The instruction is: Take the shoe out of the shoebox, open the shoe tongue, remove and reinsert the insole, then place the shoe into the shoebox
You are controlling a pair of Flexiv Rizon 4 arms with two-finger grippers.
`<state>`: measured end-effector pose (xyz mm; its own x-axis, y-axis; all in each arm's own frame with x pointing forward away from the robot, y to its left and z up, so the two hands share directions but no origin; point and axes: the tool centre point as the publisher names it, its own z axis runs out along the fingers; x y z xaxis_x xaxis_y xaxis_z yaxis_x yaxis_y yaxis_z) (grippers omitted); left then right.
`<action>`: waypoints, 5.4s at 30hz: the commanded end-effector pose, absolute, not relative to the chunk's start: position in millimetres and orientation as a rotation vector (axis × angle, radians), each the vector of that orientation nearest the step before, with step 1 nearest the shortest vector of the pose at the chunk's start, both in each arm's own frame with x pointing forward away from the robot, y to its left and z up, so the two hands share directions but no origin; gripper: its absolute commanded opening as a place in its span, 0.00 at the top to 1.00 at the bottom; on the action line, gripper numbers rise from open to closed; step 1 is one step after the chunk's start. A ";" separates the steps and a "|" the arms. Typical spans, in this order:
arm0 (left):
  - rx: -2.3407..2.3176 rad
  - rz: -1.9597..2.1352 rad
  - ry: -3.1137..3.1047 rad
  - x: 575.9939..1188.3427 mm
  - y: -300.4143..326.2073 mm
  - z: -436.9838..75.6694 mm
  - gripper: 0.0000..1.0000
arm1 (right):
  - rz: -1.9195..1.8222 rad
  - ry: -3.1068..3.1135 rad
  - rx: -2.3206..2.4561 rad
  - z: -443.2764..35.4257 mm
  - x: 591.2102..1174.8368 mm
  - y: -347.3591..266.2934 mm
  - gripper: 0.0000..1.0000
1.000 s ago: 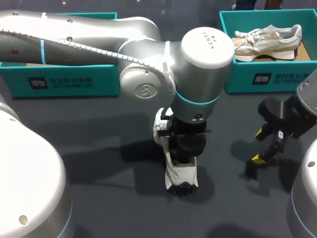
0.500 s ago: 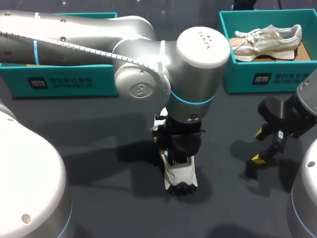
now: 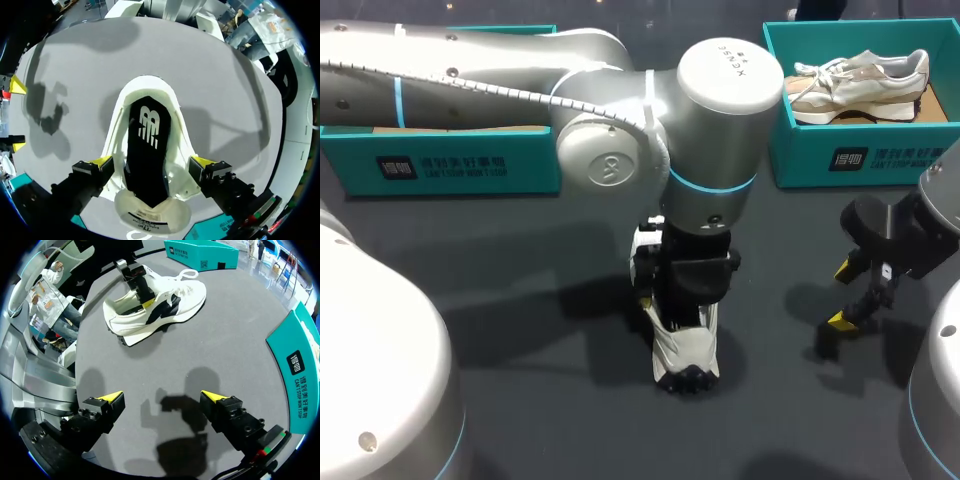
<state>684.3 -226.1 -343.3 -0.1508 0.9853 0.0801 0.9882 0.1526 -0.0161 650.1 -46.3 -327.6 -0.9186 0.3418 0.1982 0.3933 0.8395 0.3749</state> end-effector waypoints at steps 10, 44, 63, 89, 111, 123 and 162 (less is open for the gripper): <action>-2.052 0.026 -2.317 685.9 -225.1 -328.0 0.00 | -0.629 -2.897 -0.583 -326.6 648.0 -46.7 0.00; -2.047 0.041 -2.421 748.0 -213.4 -270.0 0.55 | -0.629 -2.897 -0.583 -326.6 648.0 -46.7 0.00; -2.008 0.073 -2.351 764.8 -225.6 -299.7 0.75 | -0.629 -2.897 -0.583 -326.6 648.0 -46.7 0.00; -2.044 0.092 -2.339 719.2 -215.1 -305.6 0.80 | -0.629 -2.897 -0.583 -326.6 648.0 -46.7 0.00; -2.096 0.164 -2.301 686.4 -215.2 -316.1 0.80 | -0.629 -2.897 -0.583 -326.6 648.0 -46.7 0.00; -2.039 0.160 -2.240 679.5 -225.9 -354.7 0.77 | -0.629 -2.897 -0.583 -326.6 648.0 -46.7 0.00; -1.268 0.159 -2.693 620.2 -205.9 -263.7 0.00 | -0.629 -2.897 -0.583 -326.6 648.0 -46.7 0.00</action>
